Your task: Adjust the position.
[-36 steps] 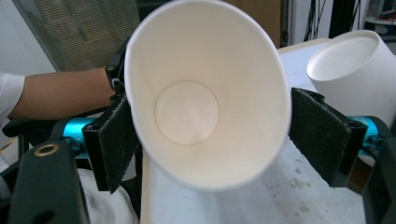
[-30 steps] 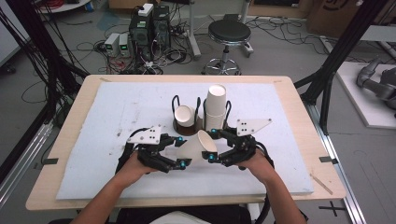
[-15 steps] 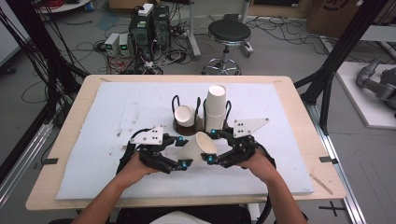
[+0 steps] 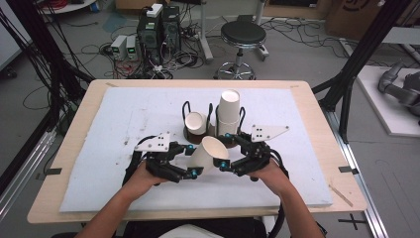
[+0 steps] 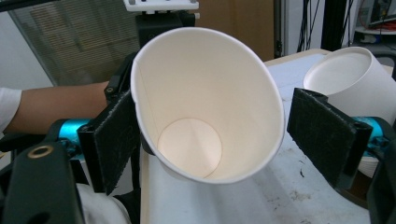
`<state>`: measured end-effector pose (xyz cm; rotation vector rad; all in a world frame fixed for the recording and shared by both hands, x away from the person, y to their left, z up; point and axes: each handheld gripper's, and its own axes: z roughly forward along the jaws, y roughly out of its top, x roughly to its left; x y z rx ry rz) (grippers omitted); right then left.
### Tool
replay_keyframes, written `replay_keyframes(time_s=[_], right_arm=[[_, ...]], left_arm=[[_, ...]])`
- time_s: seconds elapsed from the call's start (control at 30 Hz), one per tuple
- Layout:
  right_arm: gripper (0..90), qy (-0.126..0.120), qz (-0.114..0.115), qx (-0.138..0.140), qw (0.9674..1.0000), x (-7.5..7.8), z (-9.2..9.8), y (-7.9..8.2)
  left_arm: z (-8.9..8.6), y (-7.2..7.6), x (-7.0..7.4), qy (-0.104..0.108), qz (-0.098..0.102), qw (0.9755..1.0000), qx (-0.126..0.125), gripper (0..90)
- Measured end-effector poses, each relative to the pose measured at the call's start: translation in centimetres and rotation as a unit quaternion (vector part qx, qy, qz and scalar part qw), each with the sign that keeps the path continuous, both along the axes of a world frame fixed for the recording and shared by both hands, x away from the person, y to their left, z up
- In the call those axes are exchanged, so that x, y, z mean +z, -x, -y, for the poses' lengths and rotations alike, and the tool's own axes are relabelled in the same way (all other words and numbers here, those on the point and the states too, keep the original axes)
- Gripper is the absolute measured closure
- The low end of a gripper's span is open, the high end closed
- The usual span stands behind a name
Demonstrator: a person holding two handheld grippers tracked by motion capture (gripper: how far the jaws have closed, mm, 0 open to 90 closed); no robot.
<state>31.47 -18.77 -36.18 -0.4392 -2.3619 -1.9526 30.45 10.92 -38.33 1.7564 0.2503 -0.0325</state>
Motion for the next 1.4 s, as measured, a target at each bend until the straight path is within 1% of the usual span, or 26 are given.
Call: replay_keyframes(time_s=[0.07,0.1,0.13,0.17,0.23,0.3,0.33,0.37,0.43,0.53,0.67,0.73,0.77,0.8,0.83,0.9,0.97,1.0,1.07,1.1,1.13,1.17,1.27,1.33,1.37,1.4], right_arm=[[17.9,0.003,0.004,0.006,1.0000,-0.09,-0.25,0.02],[20.7,0.005,0.006,0.009,0.9999,-0.10,-0.35,0.05],[25.7,0.005,0.011,0.016,0.9998,-0.08,-0.41,0.05],[26.1,0.005,0.017,0.017,0.9997,-0.06,-0.43,0.08],[27.2,0.010,0.021,0.020,0.9995,0.04,-0.41,0.10],[27.8,0.012,0.021,0.022,0.9995,0.07,-0.39,0.08],[27.9,0.014,0.024,0.023,0.9994,0.08,-0.39,0.05],[27.9,0.017,0.023,0.026,0.9993,0.14,-0.40,0.09],[27.9,0.023,0.027,0.027,0.9990,0.25,-0.43,0.11],[27.9,0.032,0.034,0.025,0.9986,0.42,-0.39,0.10],[27.9,0.044,0.036,0.023,0.9981,0.52,-0.42,0.14],[27.9,0.048,0.037,0.026,0.9978,0.53,-0.62,0.19],[27.9,0.051,0.036,0.028,0.9977,0.53,-0.70,0.25],[27.9,0.052,0.041,0.028,0.9974,0.52,-0.78,0.25],[28.1,0.053,0.038,0.029,0.9975,0.53,-0.83,0.32],[28.2,0.054,0.038,0.028,0.9974,0.52,-0.85,0.34],[27.9,0.051,0.037,0.028,0.9976,0.54,-0.82,0.33],[27.2,0.048,0.036,0.025,0.9979,0.55,-0.82,0.36],[24.1,0.039,0.033,0.020,0.9985,0.52,-0.82,0.36],[21.7,0.033,0.027,0.016,0.9989,0.49,-0.85,0.42],[19.8,0.029,0.028,0.011,0.9991,0.44,-0.85,0.36],[19.8,0.024,0.024,0.009,0.9994,0.41,-0.84,0.38],[19.8,0.014,0.021,0.007,0.9997,0.34,-0.67,0.34],[19.6,0.008,0.016,0.007,0.9998,0.16,-0.58,0.25],[19.2,0.007,0.011,0.007,0.9999,0.06,-0.61,0.26],[19.5,0.005,0.013,0.009,0.9999,-0.02,-0.70,0.25]], left_arm=[[0.16,0.09,0.01,-0.003,0.003,1.0000,-0.003,35.0],[0.24,0.10,-0.02,-0.008,0.005,1.0000,-0.003,35.0],[0.28,0.12,-0.05,-0.010,0.006,0.9999,-0.004,35.1],[0.31,0.13,-0.10,-0.010,0.005,0.9999,-0.005,35.3],[0.32,0.12,-0.13,-0.011,0.006,0.9999,-0.005,35.3],[0.40,0.14,-0.17,-0.013,0.004,0.9999,-0.005,35.2],[0.42,0.12,-0.19,-0.016,0.006,0.9998,-0.007,35.0],[0.47,0.14,-0.22,-0.016,0.007,0.9998,-0.007,34.7],[0.46,0.14,-0.23,-0.018,0.009,0.9998,-0.006,34.0],[0.43,0.13,-0.26,-0.019,0.008,0.9998,-0.003,33.6],[0.54,0.09,-0.37,-0.027,0.009,0.9996,-0.004,32.2],[0.70,0.17,-0.44,-0.034,0.011,0.9993,-0.009,33.9],[0.80,0.23,-0.49,-0.035,0.009,0.9993,-0.010,34.1],[0.84,0.23,-0.53,-0.037,0.011,0.9992,-0.012,34.3],[0.85,0.24,-0.53,-0.038,0.011,0.9991,-0.012,34.8],[0.83,0.23,-0.52,-0.036,0.012,0.9992,-0.012,35.3],[0.73,0.21,-0.44,-0.036,0.013,0.9992,-0.013,35.6],[0.71,0.23,-0.40,-0.031,0.013,0.9994,-0.011,35.7],[0.63,0.23,-0.29,-0.026,0.014,0.9995,-0.009,35.6],[0.58,0.24,-0.23,-0.024,0.015,0.9996,-0.007,35.6],[0.54,0.25,-0.18,-0.021,0.015,0.9996,-0.007,35.6],[0.47,0.26,-0.14,-0.019,0.016,0.9997,-0.005,35.6],[0.25,0.22,-0.04,-0.013,0.017,0.9998,0.000,35.7],[0.20,0.19,0.00,-0.007,0.016,0.9998,-0.001,35.7],[0.22,0.23,0.00,-0.006,0.015,0.9999,-0.002,35.7],[0.30,0.26,0.00,-0.008,0.016,0.9998,-0.002,35.6]])
